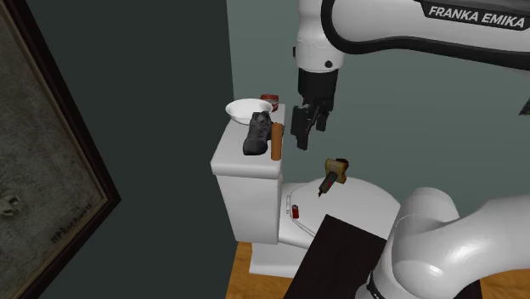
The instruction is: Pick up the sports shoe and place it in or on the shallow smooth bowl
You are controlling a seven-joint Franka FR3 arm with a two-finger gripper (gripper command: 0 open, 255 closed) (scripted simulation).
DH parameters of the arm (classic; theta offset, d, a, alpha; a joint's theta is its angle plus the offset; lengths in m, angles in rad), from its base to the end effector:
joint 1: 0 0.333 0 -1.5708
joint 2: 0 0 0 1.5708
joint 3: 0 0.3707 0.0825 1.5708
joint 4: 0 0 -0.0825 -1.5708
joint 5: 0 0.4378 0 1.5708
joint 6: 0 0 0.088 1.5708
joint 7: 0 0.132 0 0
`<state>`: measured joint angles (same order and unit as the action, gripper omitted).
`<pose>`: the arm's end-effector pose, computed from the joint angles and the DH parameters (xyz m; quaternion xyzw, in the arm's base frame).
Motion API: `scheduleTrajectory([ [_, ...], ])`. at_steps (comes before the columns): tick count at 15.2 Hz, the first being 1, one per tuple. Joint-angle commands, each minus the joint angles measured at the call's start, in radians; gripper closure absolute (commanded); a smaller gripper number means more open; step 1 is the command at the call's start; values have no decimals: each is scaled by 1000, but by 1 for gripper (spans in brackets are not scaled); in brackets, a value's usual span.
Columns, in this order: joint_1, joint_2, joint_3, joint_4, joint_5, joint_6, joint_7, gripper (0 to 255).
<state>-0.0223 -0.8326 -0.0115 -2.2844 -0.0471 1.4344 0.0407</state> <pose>0.2915 -0.0181 0.6439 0.9990 -0.0383 -0.0086 0.0191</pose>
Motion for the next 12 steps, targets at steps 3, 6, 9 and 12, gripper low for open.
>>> scheduleTrajectory([
  [3,-35,48,44,-4,7,69,112,0],
  [6,-89,132,106,6,5,165,281,0],
  [9,-147,226,163,35,-13,247,451,0],
  [12,-206,327,213,80,-47,311,623,0],
])
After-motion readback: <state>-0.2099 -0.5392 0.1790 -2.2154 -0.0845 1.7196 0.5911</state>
